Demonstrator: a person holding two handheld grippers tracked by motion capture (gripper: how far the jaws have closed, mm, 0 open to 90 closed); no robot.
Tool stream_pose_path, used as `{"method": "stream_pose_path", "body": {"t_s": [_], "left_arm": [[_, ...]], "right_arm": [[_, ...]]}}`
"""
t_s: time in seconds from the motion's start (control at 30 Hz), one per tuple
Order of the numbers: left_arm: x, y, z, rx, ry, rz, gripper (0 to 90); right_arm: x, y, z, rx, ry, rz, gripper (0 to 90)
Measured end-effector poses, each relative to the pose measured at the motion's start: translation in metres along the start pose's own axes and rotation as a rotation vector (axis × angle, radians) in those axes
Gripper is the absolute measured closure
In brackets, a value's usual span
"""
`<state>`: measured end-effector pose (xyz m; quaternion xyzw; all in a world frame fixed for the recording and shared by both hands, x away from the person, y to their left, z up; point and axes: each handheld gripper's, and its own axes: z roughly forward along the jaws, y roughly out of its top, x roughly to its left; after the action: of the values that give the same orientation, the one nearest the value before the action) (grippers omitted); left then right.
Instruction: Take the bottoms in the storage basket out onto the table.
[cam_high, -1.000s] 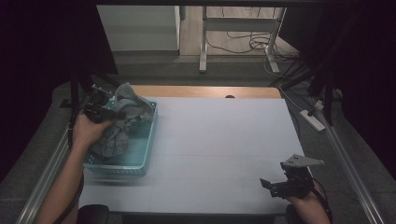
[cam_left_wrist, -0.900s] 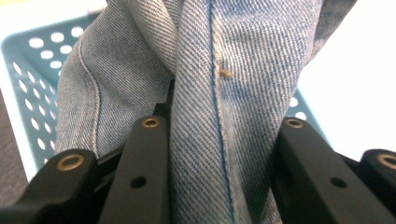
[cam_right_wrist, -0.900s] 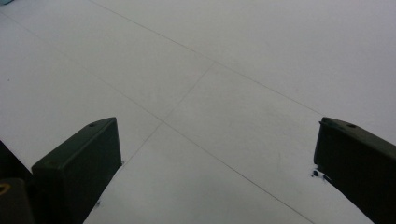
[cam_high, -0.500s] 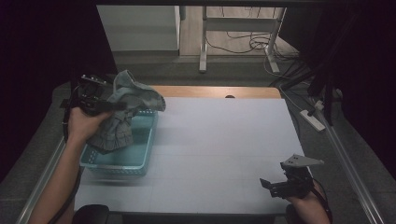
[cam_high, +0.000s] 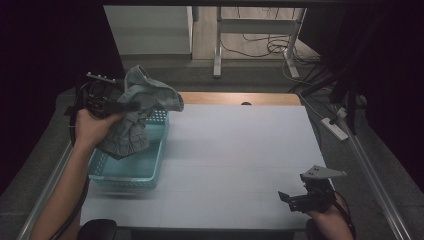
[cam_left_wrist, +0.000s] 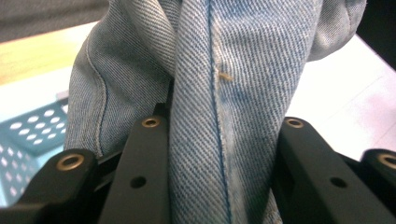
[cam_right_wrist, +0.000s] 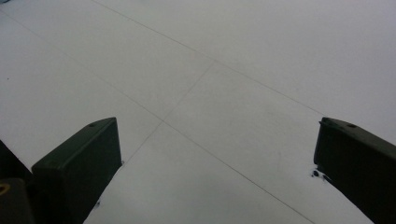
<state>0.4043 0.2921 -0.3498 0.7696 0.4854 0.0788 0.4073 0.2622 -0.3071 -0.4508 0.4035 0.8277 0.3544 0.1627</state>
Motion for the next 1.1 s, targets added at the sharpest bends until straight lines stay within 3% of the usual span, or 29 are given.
{"method": "stream_pose_path", "body": {"t_s": [0.6,1.1], "left_arm": [[-0.03,0.026,-0.004,-0.042,-0.061,0.058,68.8],[-0.06,0.044,0.005,-0.04,-0.109,0.119,68.8]], "right_arm": [[0.0,0.0,0.0,-0.002,0.003,-0.001,0.9],[-0.001,0.0,-0.001,-0.008,0.007,0.002,0.9]]}}
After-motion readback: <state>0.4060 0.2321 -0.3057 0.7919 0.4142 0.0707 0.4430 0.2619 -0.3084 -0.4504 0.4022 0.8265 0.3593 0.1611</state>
